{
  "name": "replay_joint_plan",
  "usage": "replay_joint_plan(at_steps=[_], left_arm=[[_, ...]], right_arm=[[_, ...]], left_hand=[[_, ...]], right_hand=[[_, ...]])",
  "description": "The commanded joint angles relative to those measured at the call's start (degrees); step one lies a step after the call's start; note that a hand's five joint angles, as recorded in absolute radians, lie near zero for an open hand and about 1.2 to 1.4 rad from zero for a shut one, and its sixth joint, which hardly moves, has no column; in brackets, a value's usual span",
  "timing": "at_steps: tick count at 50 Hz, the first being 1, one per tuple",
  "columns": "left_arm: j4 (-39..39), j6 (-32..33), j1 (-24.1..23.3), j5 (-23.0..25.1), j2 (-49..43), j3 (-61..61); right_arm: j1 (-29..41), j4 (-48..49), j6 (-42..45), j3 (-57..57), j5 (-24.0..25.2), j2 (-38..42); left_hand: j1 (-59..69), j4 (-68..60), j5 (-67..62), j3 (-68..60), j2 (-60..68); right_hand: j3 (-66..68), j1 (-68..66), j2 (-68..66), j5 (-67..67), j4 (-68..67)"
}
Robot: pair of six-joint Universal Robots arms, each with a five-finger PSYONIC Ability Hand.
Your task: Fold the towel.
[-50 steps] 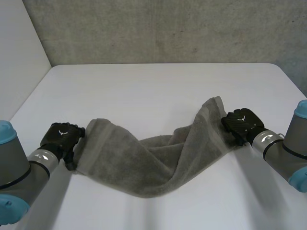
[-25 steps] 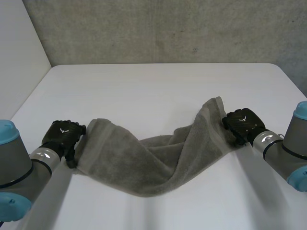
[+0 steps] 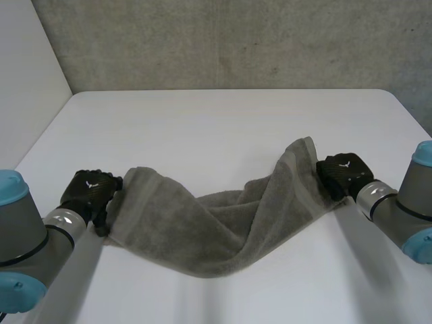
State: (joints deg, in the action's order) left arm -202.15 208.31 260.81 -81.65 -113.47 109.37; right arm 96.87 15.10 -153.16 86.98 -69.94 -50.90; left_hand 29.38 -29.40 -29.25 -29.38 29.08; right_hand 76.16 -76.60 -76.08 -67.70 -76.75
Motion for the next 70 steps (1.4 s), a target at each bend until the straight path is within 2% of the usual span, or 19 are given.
replay_joint_plan(at_steps=[1, 2, 3, 4, 9, 20, 28, 36, 38, 39, 41, 42, 43, 44, 45, 60, 70], left_arm=[[0.0, -0.01, -0.3, 0.0, 0.18, 0.32], [0.0, -0.01, -0.3, 0.0, 0.27, 0.49], [0.0, -0.01, -0.3, 0.0, 0.27, 0.49], [0.0, -0.01, -0.39, 0.0, 0.35, 0.58], [0.0, -0.01, -0.3, 0.0, 0.53, 0.84], [0.0, -0.01, -0.3, 0.0, 0.53, 0.93], [0.0, -0.01, -0.3, 0.09, 0.53, 1.28], [0.0, -0.01, -0.3, 0.0, 0.53, 1.28], [0.0, -0.01, -0.3, 0.09, 0.53, 1.28], [0.0, -0.01, -0.3, 0.09, 0.53, 1.28], [0.0, -0.01, -0.3, 0.09, 0.53, 1.28], [0.0, -0.01, -0.3, 0.09, 0.53, 1.28], [0.0, -0.01, -0.3, 0.0, 0.53, 1.28], [0.0, -0.01, -0.3, 0.0, 0.53, 1.28], [0.0, -0.01, -0.3, 0.09, 0.53, 1.28], [0.0, -0.01, -0.39, 0.0, 0.53, 1.37], [0.0, -0.09, -0.48, 0.0, 0.53, 1.37]], right_arm=[[-1.59, -0.86, -3.2, 0.21, 0.25, -2.54], [-1.59, -0.87, -3.2, 0.21, 0.25, -2.54], [-1.59, -1.13, -2.85, 0.56, 0.33, -2.71], [-1.59, -1.74, -2.59, 0.82, 0.42, -2.89], [-1.68, -4.81, -2.32, 1.0, 1.21, -3.15], [-1.68, -5.7, 0.23, 0.73, 1.21, -2.36], [-1.51, -5.26, 0.23, 0.3, 0.95, -1.31], [-1.42, -4.12, 0.23, -0.58, 0.95, -0.25], [-1.33, -4.03, 0.14, -1.28, 0.95, 0.53], [-1.33, -4.03, 0.14, -1.29, 0.95, 0.54], [-1.16, -4.03, -0.12, -1.9, 0.95, 0.97], [-1.16, -4.03, -0.12, -1.9, 0.95, 0.98], [-1.07, -4.03, -0.3, -1.99, 0.95, 0.98], [-1.07, -4.03, -0.3, -1.99, 0.95, 0.98], [-1.15, -4.03, -0.47, -1.99, 0.95, 0.98], [-1.68, -3.77, -5.92, -0.58, 2.27, -3.51], [-2.47, -3.77, -6.01, 0.82, 2.71, -6.06]], left_hand=[[-3.35, 3.37, 13.23, 3.35, -3.06], [-3.52, 3.54, 13.39, 3.52, -3.22], [-3.52, 3.54, 13.39, 3.52, -3.22], [-3.52, 3.54, 13.39, 3.52, -3.22], [-3.85, 3.87, 13.73, 3.86, -3.56], [-4.02, 4.04, 13.9, 4.03, -3.73], [-4.19, 4.21, 14.07, 4.19, -3.9], [-4.19, 4.21, 14.07, 4.19, -3.9], [-4.19, 4.21, 14.07, 4.19, -3.9], [-4.19, 4.21, 14.07, 4.19, -3.9], [-4.19, 4.21, 14.07, 4.19, -3.9], [-4.19, 4.21, 14.07, 4.19, -3.9], [-4.19, 4.21, 14.07, 4.19, -3.9], [-4.19, 4.21, 14.07, 4.19, -3.9], [-4.19, 4.21, 14.07, 4.19, -3.9], [-4.19, 4.21, 14.07, 4.19, -3.9], [-4.19, 4.21, 14.07, 4.19, -3.9]], right_hand=[[3.23, -2.79, -3.31, -1.7, -2.64], [3.23, -2.78, -3.3, -1.69, -2.64], [-18.42, 18.87, 18.34, 19.96, 19.01], [-31.3, 31.74, 31.22, 32.83, 31.89], [-38.29, 38.74, 38.22, 39.83, 38.88], [-44.71, 45.16, 44.64, 46.25, 45.3], [-42.19, 42.63, 42.11, 43.73, 42.78], [-32.6, 33.05, 32.52, 34.14, 33.19], [-23.57, 24.02, 23.49, 25.11, 24.16], [-23.52, 23.96, 23.44, 25.05, 24.11], [-11.97, 12.42, 11.89, 13.51, 12.56], [-11.91, 12.36, 11.83, 13.45, 12.5], [-4.75, 5.2, 4.67, 6.29, 5.34], [-4.68, 5.12, 4.6, 6.22, 5.27], [3.48, -3.04, -3.56, -1.94, -2.89], [3.84, -3.4, -3.92, -2.3, -3.25], [3.84, -3.4, -3.92, -2.3, -3.25]])
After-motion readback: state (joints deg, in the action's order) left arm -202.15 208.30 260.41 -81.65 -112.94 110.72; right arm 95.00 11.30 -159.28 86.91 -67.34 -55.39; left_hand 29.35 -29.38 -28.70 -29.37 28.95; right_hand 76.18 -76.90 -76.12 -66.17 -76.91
